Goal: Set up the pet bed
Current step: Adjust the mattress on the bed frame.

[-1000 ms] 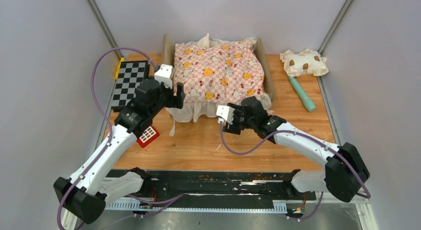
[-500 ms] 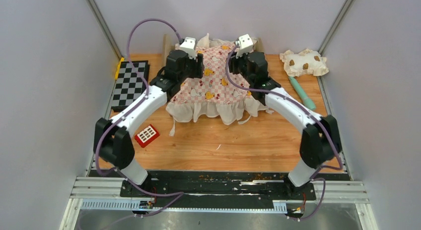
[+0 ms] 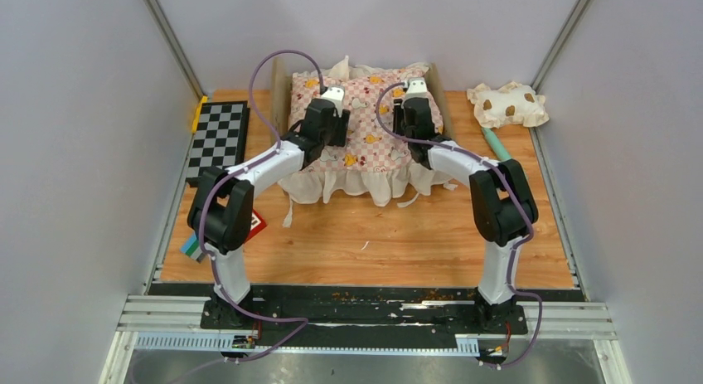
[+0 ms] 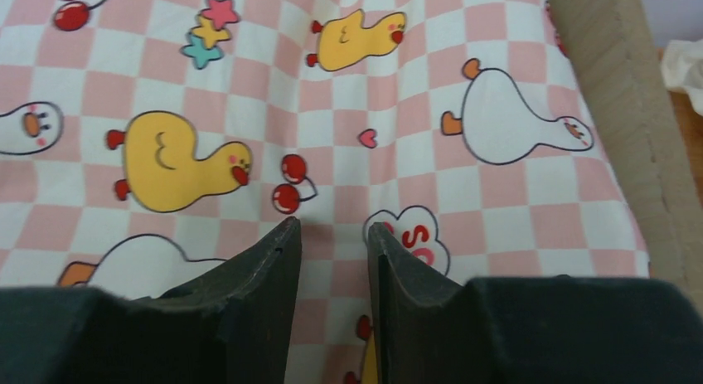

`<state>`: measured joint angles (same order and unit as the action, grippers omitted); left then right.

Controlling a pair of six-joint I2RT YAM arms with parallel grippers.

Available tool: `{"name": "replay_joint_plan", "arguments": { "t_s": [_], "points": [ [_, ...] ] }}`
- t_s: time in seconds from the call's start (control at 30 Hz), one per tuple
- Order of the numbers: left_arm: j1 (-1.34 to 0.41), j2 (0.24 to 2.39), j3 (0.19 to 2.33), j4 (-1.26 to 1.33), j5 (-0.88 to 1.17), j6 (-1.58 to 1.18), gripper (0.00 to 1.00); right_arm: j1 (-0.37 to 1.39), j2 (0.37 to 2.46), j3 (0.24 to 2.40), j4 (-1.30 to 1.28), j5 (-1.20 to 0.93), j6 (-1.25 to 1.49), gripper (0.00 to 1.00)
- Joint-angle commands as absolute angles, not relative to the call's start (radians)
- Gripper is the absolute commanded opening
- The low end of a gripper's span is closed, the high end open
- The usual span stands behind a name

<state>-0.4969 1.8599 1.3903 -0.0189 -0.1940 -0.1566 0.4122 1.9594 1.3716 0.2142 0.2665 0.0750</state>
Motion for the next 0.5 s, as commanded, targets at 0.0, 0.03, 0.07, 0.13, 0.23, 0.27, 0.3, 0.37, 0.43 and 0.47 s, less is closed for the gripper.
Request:
{"name": "replay_joint_plan", "arguments": {
  "t_s": [0.0,0.03,0.07,0.13,0.23,0.27,0.3,0.37,0.43,0.47],
  "points": [
    [-0.499,1.862,1.373,-0.049,-0.285,-0.128,0.66,0.377,1.891,1.380,0.209,0.327,0.105,0.37],
    [-0.499,1.850,1.370,-0.050,-0.277,-0.131,0.68,0.373,1.870,1.382,0.209,0.319,0.102,0.38],
    [-0.499,1.833,1.371,-0.051,-0.263,-0.132,0.71,0.365,1.842,1.387,0.208,0.310,0.099,0.40],
    [-0.500,1.785,1.384,-0.054,-0.230,-0.137,0.76,0.350,1.785,1.402,0.203,0.290,0.092,0.44],
    [-0.502,1.698,1.439,-0.081,-0.172,-0.151,0.83,0.309,1.712,1.452,0.159,0.276,0.092,0.51],
    [-0.503,1.667,1.456,-0.094,-0.147,-0.155,0.85,0.288,1.695,1.473,0.132,0.275,0.092,0.54],
    [-0.504,1.640,1.476,-0.110,-0.119,-0.164,0.87,0.264,1.681,1.493,0.102,0.279,0.097,0.58],
    [-0.505,1.565,1.500,-0.157,-0.083,-0.187,0.89,0.197,1.662,1.525,0.033,0.296,0.120,0.65],
    [-0.505,1.489,1.486,-0.206,-0.055,-0.206,0.89,0.123,1.651,1.516,0.023,0.303,0.135,0.71],
    [-0.505,1.446,1.462,-0.221,-0.048,-0.220,0.89,0.086,1.649,1.508,0.025,0.302,0.137,0.74]
  ]
}}
